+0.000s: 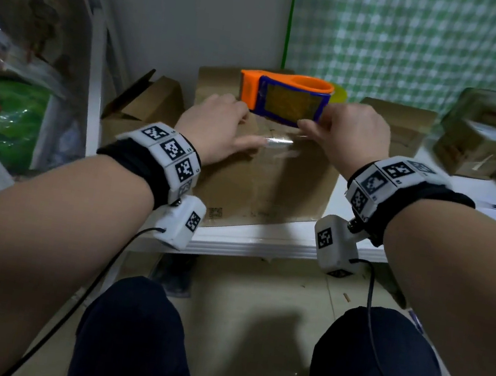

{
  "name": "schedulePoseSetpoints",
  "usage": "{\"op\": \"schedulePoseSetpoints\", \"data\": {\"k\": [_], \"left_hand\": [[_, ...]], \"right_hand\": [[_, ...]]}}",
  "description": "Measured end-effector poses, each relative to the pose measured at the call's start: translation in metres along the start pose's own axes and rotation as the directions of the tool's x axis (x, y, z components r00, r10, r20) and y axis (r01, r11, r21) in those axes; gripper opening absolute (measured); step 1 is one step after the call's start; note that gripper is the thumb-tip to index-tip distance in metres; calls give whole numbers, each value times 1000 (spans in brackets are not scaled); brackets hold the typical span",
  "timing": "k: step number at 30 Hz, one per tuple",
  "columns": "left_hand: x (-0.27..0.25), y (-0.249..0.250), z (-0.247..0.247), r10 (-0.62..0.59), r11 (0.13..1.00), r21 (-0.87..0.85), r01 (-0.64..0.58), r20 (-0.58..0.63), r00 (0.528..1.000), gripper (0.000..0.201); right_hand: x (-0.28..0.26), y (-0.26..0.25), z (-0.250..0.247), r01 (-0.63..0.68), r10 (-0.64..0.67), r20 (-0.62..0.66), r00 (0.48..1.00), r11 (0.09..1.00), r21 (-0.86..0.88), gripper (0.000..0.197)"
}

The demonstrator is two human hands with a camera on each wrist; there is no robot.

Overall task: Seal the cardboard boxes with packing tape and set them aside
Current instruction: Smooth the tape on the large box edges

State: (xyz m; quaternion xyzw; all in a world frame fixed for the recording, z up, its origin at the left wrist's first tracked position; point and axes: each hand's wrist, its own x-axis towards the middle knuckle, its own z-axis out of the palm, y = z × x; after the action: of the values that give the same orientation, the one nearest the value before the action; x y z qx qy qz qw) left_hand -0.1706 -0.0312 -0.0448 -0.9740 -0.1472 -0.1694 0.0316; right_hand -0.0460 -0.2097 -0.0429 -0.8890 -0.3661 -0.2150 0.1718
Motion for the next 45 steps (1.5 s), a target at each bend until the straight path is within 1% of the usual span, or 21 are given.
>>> {"op": "schedulePoseSetpoints", "data": {"k": [3,5,7,11,17,21,24,27,29,31,35,38,42,45], "left_hand": [[4,13,19,-12,1000,-22,11,-50,999,69],[4,16,28,-39,998,42,44,-98,994,67],[4,18,32,-62,991,109,75,-119,991,68],[3,20,38,-49,985,157,67,-121,991,70],[4,21,36,-64,980,184,79,-85,994,71],[4,21,30,-69,973,216,77,-41,997,75],[2,20,26,-55,966,249,65,-50,997,80],[5,28,21,-91,978,180,105,-85,992,79],[10,36,22,-107,983,138,124,-122,987,73],[14,43,27,-96,986,120,114,-150,984,71],[18,51,38,-95,991,71,110,-186,978,73],[20,52,41,-123,990,47,134,-180,976,70],[20,56,42,-141,986,63,151,-149,979,71],[19,59,39,-135,986,77,147,-139,981,72]], "right_hand": [[0,9,3,-70,70,-5,998,997,-23,47],[2,13,8,-102,102,4,995,995,10,50],[3,17,17,-140,138,33,990,988,68,51],[0,21,35,-193,188,44,981,958,214,43],[-5,26,40,-219,212,56,976,921,322,30],[-6,27,35,-218,201,85,976,921,324,34],[-5,28,28,-235,205,123,971,913,334,37],[-5,30,26,-240,205,135,969,902,359,35],[-6,30,26,-243,205,140,969,893,379,35],[-7,31,27,-240,198,145,969,888,392,36],[-8,36,27,-232,184,150,971,868,438,39],[-7,39,28,-220,178,132,975,852,476,44],[-7,41,32,-216,185,112,976,820,530,42],[-7,41,33,-233,195,128,973,798,555,42]]}}
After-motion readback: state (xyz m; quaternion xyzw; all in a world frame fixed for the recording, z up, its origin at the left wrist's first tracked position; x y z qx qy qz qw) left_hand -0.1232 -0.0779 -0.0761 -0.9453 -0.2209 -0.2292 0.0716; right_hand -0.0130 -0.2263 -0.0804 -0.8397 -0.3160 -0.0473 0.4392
